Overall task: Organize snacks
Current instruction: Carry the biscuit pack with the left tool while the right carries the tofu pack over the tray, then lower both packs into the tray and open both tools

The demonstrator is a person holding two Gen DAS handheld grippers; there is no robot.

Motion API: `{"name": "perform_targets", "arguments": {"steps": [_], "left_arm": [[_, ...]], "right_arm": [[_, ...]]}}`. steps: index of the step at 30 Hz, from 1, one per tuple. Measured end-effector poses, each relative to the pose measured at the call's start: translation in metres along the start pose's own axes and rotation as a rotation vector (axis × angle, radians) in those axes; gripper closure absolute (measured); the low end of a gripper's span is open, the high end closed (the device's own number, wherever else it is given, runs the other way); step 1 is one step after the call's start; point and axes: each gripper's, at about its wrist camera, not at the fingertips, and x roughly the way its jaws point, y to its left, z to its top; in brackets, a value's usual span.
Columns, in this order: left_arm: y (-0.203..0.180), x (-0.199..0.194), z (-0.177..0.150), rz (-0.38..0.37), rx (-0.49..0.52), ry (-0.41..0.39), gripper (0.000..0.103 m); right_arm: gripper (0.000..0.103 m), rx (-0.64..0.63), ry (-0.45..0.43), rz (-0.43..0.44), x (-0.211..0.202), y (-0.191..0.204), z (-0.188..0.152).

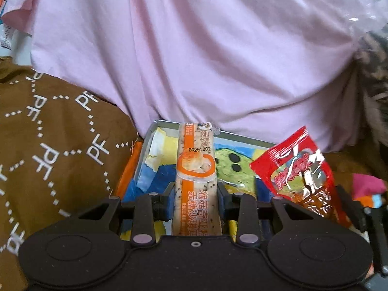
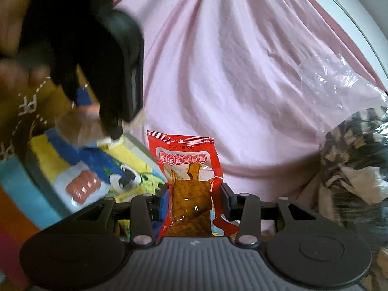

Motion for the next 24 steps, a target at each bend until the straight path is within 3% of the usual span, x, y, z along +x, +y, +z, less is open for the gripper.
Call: {"name": "perform_targets", "arguments": {"steps": [9, 24], "left_arm": [[0.004, 0.049, -0.005, 0.052, -0.016, 0.085, 0.068], [0.011, 0.065, -0.014, 0.128, -0.003, 0.124, 0.066]], "right_arm": [[0.057, 0.085, 0.067, 0.087, 0.039, 0.006, -0.007], [0.051, 0.138, 0.13, 0.147, 0.052, 0.006, -0.015]]}}
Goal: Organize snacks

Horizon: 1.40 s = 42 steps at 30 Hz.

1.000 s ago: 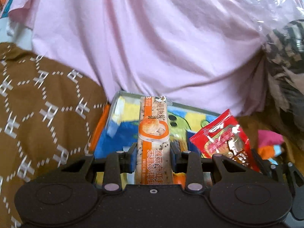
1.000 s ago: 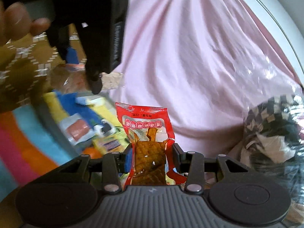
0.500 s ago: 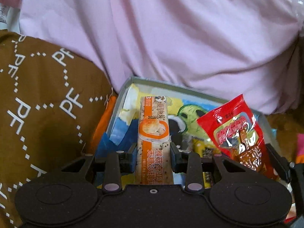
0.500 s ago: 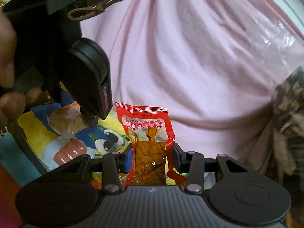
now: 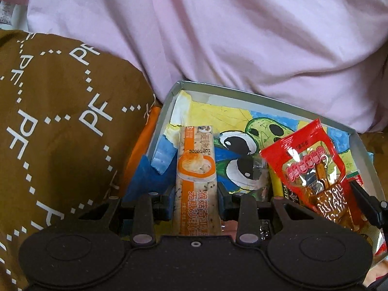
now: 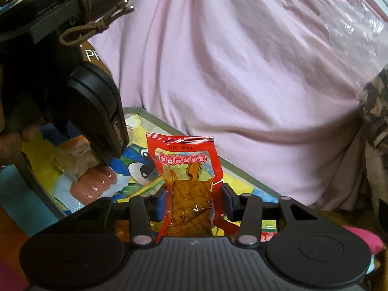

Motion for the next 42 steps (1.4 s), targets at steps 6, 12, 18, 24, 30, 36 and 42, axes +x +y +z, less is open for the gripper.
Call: {"name": "perform_targets", "arguments": {"steps": [6, 12, 18, 24, 30, 36, 42], "left_arm": [[-0.002, -0.004, 0.003, 0.048, -0.003, -0.007, 0.046], [-0.001, -0.021, 0.008, 0.043, -0.02, -0.038, 0.031], [-0.001, -0.047, 0.017, 0.036, -0.042, -0.084, 0.017], [-0.002, -0.08, 0.023, 0.041, -0.042, -0.146, 0.006], [-0.004, -0.117, 0.022, 0.06, -0.013, -0.204, 0.001], [-0.006, -0.153, 0.012, 0.08, 0.03, -0.244, 0.001], [-0.006, -0.184, -0.004, 0.091, 0.061, -0.279, 0.001]], "right_arm": [[0.029, 0.03, -0.006, 0.026, 0.0, -0.005, 0.0], [0.019, 0.083, -0.014, 0.026, -0.005, -0.013, 0.002], [0.007, 0.149, -0.035, 0.004, -0.019, -0.028, 0.009], [0.002, 0.224, -0.068, -0.017, -0.042, -0.047, 0.021], [0.0, 0.304, -0.092, -0.007, -0.066, -0.067, 0.033], [0.0, 0.352, -0.103, -0.017, -0.093, -0.081, 0.041], [0.0, 0.392, -0.119, -0.03, -0.123, -0.09, 0.046]]}}
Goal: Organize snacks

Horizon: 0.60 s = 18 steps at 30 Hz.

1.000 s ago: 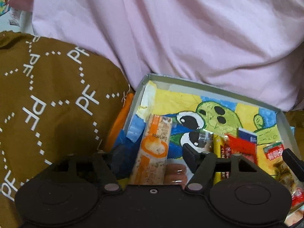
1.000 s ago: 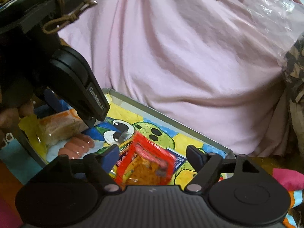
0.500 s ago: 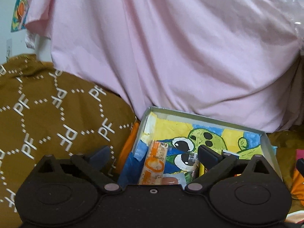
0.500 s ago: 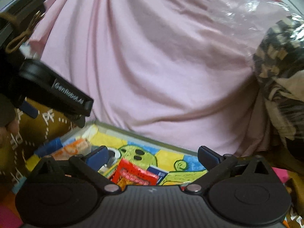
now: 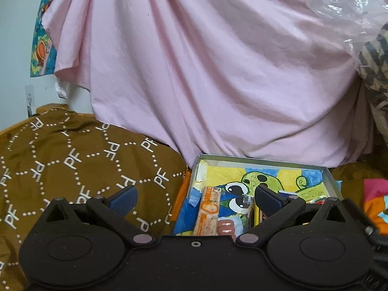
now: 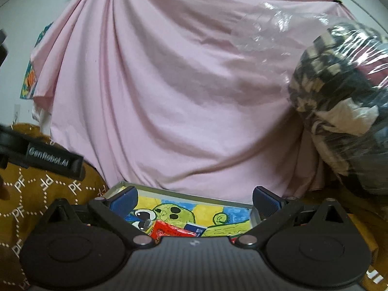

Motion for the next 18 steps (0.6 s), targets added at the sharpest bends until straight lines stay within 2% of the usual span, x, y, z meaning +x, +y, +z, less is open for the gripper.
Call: {"name": "perform_targets", "arguments": {"steps": [6, 18], "left_arm": [[0.004, -0.033, -0.012, 0.009, 0.012, -0.023, 0.001], [0.01, -0.092, -0.051, 0.009, 0.08, -0.051, 0.001]], "right_arm": [[0.0, 0.069, 0.004, -0.004, -0.031, -0.008, 0.004], [0.0, 0.099, -0.014, -0.004, -0.09, -0.011, 0.0]]}}
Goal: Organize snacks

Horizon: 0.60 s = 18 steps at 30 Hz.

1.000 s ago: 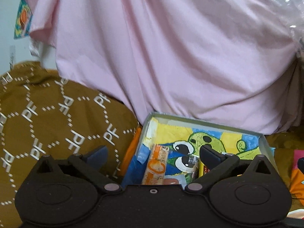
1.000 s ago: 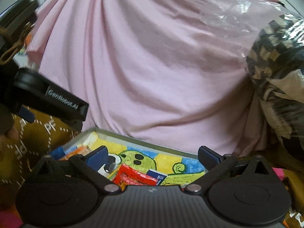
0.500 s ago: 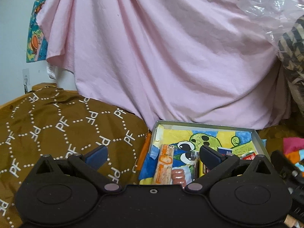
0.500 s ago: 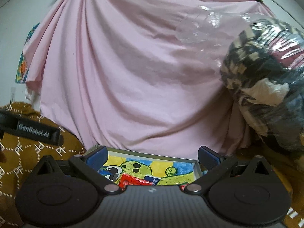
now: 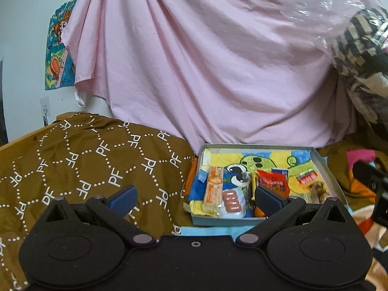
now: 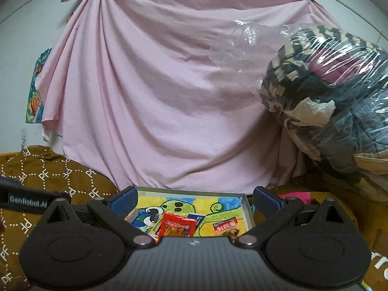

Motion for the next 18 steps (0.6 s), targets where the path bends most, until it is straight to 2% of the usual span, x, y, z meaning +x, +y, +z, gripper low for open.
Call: {"name": "perform_targets", "arguments": {"steps": [18], "left_arm": [[0.006, -0.042, -0.044, -0.013, -0.009, 0.038, 0.001]], "right_arm": [[0.0, -0.013, 0.045, -0.01, -0.053, 0.009, -0.027]]}}
